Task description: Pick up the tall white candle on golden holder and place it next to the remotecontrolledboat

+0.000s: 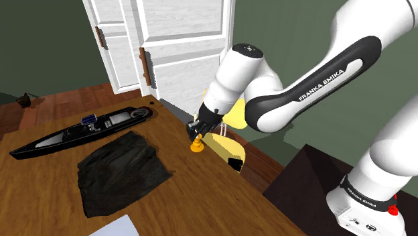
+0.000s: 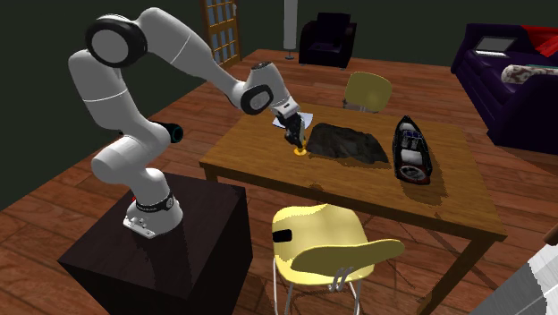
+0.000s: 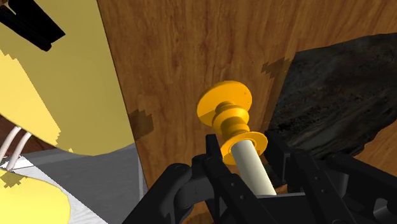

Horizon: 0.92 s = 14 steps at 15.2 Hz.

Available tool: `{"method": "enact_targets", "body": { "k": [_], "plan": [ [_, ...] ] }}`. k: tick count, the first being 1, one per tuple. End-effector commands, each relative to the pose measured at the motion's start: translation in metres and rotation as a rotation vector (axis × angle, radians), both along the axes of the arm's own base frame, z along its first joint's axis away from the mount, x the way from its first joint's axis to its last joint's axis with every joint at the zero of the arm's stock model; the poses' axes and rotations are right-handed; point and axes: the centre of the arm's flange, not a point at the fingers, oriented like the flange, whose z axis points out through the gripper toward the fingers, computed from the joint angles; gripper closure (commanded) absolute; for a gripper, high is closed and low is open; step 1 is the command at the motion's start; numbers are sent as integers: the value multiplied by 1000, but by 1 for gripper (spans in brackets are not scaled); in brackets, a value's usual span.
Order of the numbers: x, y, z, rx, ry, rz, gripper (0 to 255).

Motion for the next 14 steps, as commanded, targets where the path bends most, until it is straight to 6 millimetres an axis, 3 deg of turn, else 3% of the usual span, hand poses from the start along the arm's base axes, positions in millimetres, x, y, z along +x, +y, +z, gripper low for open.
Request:
{"method": "enact_targets", "body": {
  "k": [1, 14],
  "plan": [
    [1, 0, 10, 1, 1, 0, 255],
    [1, 0, 79, 1, 1, 0, 255]
  ]
}}
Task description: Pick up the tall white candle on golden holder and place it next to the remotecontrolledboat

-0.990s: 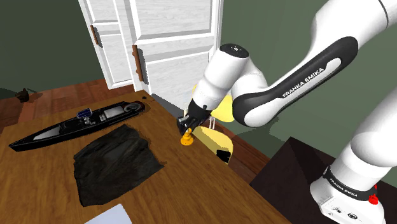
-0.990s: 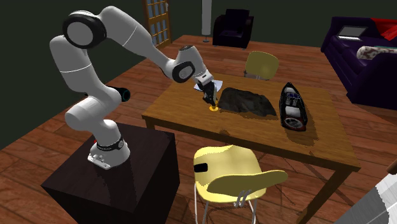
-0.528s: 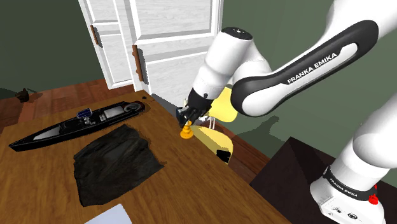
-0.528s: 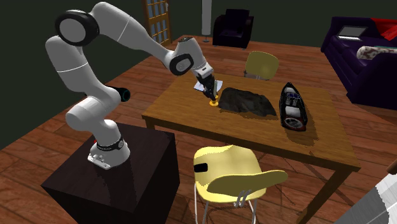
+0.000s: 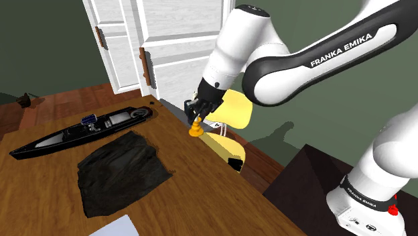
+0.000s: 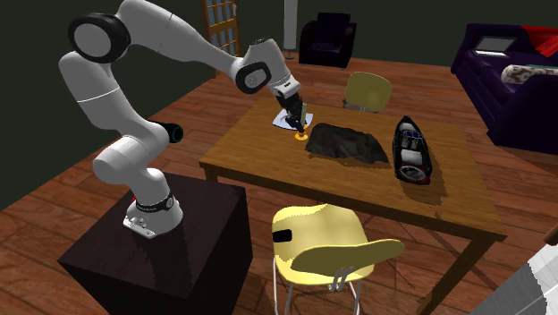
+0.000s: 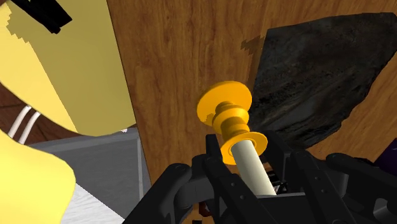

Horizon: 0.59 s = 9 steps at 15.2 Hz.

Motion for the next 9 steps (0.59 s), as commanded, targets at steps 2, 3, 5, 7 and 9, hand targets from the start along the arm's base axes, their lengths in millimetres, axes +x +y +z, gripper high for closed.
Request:
{"method": "enact_targets", "body": {
  "k": [2, 3, 5, 7, 9],
  "plan": [
    [0, 0, 15, 0, 1, 0, 255],
    [0, 0, 21, 0, 1, 0, 255],
    [0, 0, 31, 0, 1, 0, 255],
    [0, 0, 42, 0, 1, 0, 255],
    [0, 0, 52, 0, 1, 0, 255]
  ]
}}
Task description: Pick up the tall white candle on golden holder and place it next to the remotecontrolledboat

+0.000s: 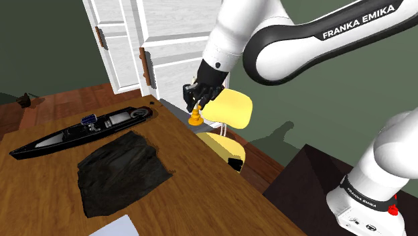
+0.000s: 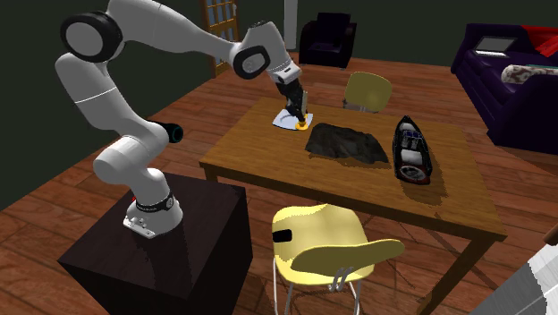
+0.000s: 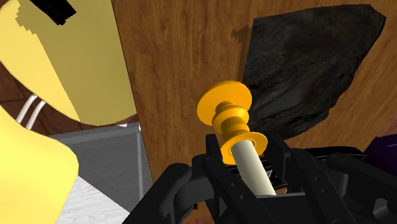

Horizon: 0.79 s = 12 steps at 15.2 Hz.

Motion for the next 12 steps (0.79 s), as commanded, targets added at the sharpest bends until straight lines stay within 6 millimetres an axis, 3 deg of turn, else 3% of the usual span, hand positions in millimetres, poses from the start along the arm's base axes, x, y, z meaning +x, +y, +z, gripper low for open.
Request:
{"method": "enact_targets", "body": {
  "k": [1, 2, 12],
  "plan": [
    [0, 0, 11, 0, 0, 0, 255],
    [0, 0, 15, 0, 0, 0, 255],
    [131, -17, 16, 0, 0, 0, 255]
  ]
}}
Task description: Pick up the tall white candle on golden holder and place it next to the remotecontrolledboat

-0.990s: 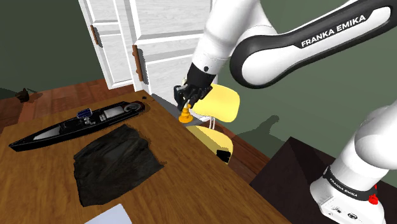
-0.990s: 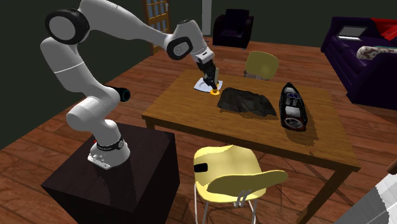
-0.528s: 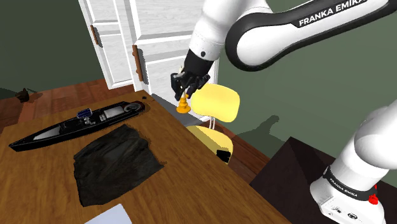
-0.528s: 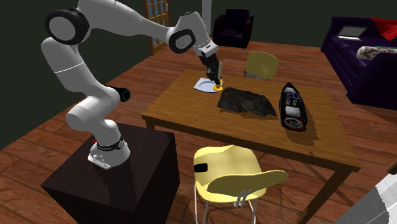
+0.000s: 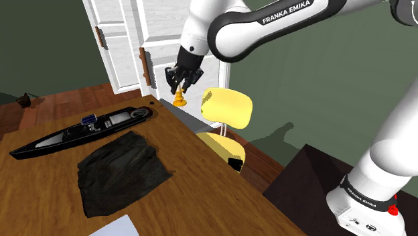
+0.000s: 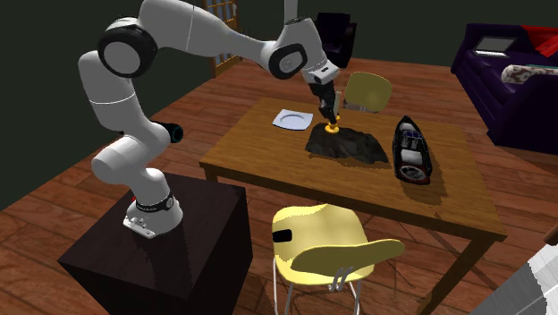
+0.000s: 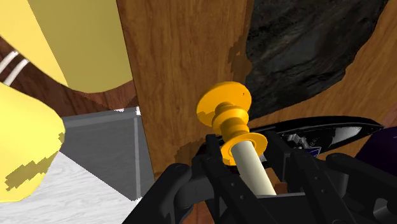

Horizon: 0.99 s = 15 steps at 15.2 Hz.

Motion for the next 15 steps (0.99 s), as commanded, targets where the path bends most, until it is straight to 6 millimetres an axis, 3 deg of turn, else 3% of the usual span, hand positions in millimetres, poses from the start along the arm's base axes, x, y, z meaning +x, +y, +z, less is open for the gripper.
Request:
{"method": "enact_targets", "body": {
  "k": [1, 15],
  "plan": [
    [28, -3, 0, -2, -1, -1, 255],
    [208, -27, 2, -2, -1, -1, 255]
  ]
}}
